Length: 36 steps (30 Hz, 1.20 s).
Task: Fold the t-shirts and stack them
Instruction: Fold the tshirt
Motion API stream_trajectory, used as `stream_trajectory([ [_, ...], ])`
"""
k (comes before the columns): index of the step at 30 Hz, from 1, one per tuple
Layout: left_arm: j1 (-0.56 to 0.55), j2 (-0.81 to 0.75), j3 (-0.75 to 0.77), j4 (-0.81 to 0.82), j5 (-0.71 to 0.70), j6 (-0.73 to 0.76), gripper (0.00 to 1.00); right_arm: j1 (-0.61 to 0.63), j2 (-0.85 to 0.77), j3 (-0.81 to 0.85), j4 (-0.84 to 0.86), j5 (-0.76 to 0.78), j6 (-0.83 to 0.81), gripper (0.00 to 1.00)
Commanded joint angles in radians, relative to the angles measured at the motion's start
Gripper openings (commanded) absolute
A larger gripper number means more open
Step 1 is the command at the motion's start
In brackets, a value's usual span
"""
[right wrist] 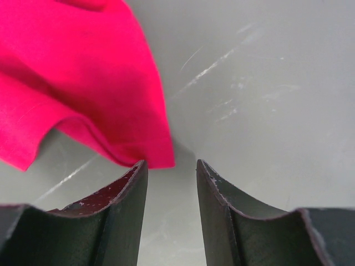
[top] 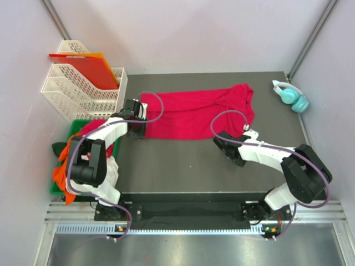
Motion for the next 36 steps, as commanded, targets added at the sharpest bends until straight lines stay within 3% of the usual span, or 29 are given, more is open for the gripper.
stream_trajectory([
  [1, 0.003, -0.007, 0.002, 0.018, 0.007, -0.009, 0.43, -0.035, -0.008, -0.018, 0.018, 0.037, 0.007, 0.41],
  [14, 0.003, -0.001, -0.002, 0.017, 0.006, -0.009, 0.43, -0.076, 0.061, -0.038, 0.157, -0.035, -0.055, 0.42],
  [20, 0.003, 0.005, 0.001, 0.018, 0.000, -0.006, 0.43, -0.084, 0.140, 0.014, 0.111, -0.109, -0.075, 0.38],
  [28, 0.003, -0.001, 0.001, 0.021, 0.001, -0.004, 0.42, -0.083, 0.132, 0.002, 0.068, -0.147, -0.082, 0.03],
  [36, 0.003, 0.000, -0.004, 0.026, 0.004, -0.004, 0.42, -0.081, 0.098, -0.024, 0.062, -0.140, -0.072, 0.00],
])
